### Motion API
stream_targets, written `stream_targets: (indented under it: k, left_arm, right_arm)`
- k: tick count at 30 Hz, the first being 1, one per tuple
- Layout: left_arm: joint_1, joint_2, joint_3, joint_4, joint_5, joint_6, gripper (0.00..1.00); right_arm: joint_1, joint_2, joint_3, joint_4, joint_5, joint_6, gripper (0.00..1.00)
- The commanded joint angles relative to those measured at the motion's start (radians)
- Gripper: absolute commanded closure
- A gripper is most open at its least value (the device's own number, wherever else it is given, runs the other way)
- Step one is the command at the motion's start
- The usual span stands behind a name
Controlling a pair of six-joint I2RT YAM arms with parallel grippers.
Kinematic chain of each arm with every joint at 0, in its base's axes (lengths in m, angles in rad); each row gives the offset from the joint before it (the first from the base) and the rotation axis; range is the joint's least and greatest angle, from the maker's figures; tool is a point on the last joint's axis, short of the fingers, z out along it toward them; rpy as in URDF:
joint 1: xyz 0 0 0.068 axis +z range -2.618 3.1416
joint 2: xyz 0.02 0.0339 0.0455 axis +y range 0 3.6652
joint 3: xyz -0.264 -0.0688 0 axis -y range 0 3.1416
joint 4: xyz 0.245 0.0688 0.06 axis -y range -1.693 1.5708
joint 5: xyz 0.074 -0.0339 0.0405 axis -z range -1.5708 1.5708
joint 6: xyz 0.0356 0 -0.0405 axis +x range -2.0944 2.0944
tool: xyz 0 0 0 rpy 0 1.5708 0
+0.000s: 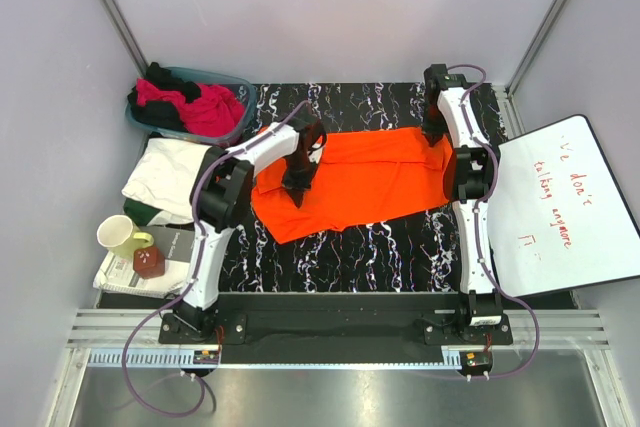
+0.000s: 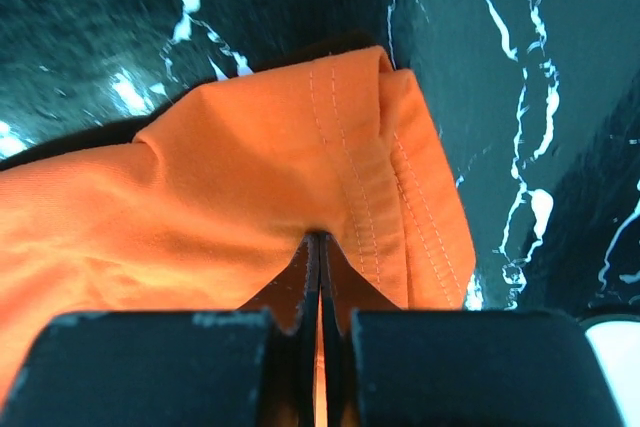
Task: Fold and stack the t-shirts
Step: Fold the flattened tshirt in 1/3 of the way
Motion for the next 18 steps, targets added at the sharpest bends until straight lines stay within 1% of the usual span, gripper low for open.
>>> stream_targets:
  k: [1, 3, 4, 7, 9, 11, 14, 15, 17, 18]
  left_arm:
    - [0.014, 0.088, 0.114, -0.075, -0.091, -0.02, 1.0]
    - [0.027, 0.14, 0.169, -0.109, -0.146, -0.04, 1.0]
    - [0.045, 0.157, 0.225, -0.121, -0.154, -0.045, 1.0]
    - [0.091, 0.208, 0.307, -0.142, -0.194, -0.063, 1.0]
    - [0.122, 0.217, 0.336, -0.14, -0.165, -0.045, 1.0]
    - [0.128, 0.205, 0.363, -0.12, -0.128, -0.016, 1.0]
    - [0.123, 0.111, 0.326, -0.065, -0.063, 0.009, 1.0]
    - [0.12, 0.047, 0.303, -0.045, -0.054, 0.012, 1.0]
    - [0.116, -0.037, 0.237, -0.013, -0.046, 0.024, 1.0]
    - [0.113, -0.061, 0.217, -0.007, -0.039, 0.029, 1.0]
  right_arm:
    - [0.002, 0.011, -0.02, 0.082, -0.039, 0.01, 1.0]
    - [0.002, -0.009, -0.045, 0.084, -0.044, 0.009, 1.0]
    - [0.004, -0.027, -0.053, 0.084, -0.05, 0.012, 1.0]
    - [0.004, -0.07, -0.079, 0.089, -0.082, 0.005, 1.0]
    - [0.004, -0.098, -0.097, 0.096, -0.134, -0.001, 1.0]
    - [0.005, -0.149, -0.123, 0.107, -0.16, -0.004, 1.0]
    - [0.007, -0.233, -0.174, 0.118, -0.192, -0.007, 1.0]
    - [0.01, -0.256, -0.191, 0.119, -0.194, -0.007, 0.99]
    - [0.008, -0.323, -0.249, 0.13, -0.225, -0.011, 0.97]
    - [0.01, -0.346, -0.269, 0.132, -0.241, -0.016, 0.97]
